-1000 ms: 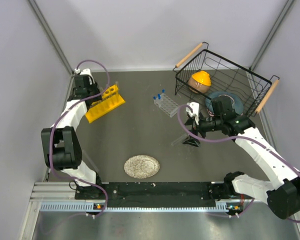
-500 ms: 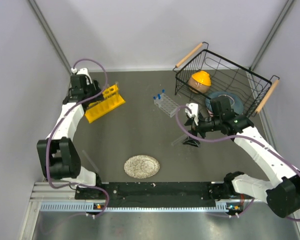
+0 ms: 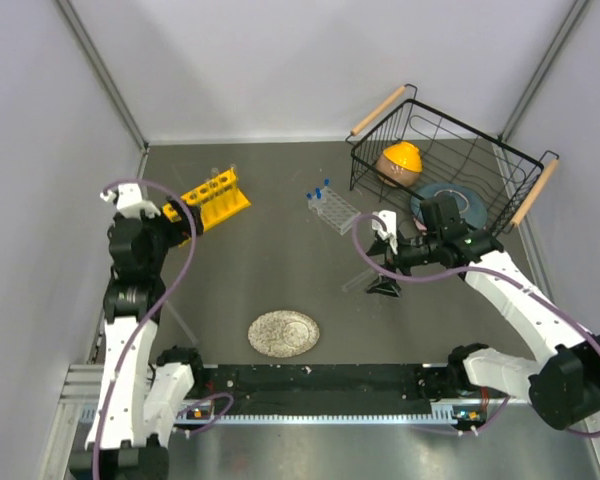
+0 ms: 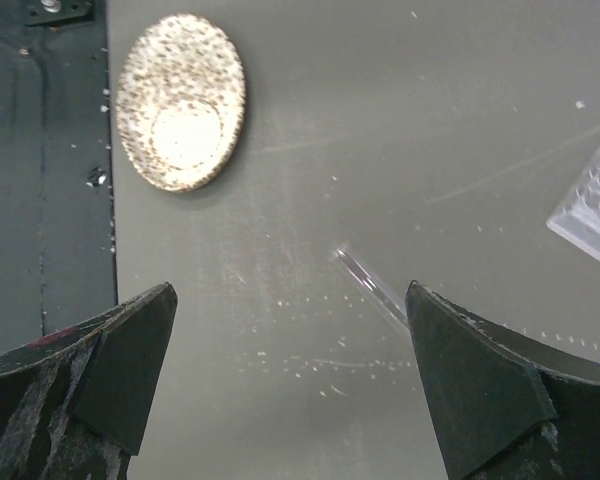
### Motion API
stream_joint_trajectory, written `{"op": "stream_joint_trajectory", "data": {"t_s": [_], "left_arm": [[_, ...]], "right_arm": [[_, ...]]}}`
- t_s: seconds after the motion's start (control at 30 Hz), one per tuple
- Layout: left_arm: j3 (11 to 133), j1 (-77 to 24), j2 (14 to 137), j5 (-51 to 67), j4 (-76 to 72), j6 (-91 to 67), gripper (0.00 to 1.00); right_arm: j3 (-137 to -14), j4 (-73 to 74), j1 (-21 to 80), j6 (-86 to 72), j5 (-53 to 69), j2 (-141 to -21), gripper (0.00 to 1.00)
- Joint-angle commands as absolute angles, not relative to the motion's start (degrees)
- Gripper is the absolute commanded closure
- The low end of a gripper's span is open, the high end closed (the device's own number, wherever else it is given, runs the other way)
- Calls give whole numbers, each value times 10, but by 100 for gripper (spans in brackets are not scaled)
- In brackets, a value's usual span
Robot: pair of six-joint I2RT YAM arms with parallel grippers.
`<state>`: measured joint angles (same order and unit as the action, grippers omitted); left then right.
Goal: Organize the chemistry lab equipment
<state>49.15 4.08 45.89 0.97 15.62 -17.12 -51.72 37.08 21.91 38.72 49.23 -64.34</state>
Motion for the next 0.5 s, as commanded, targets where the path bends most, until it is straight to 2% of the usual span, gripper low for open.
{"op": "stream_joint_trajectory", "data": {"t_s": [0.0,0.13,0.3,0.47], "left_arm": [[388,43,357,113,105,-222,1],[372,44,333,181,147,-198,1],[379,43,337,219,216,-149,1],[377,42,326,237,218,-148,1]], "right_arm": [[-504,369,216,449,591,-645,1],[-550,409,237,521,557,-713,1],[-610,432,280,550,387,-795,2],[-679,434,287,380,285,-881,16]]}}
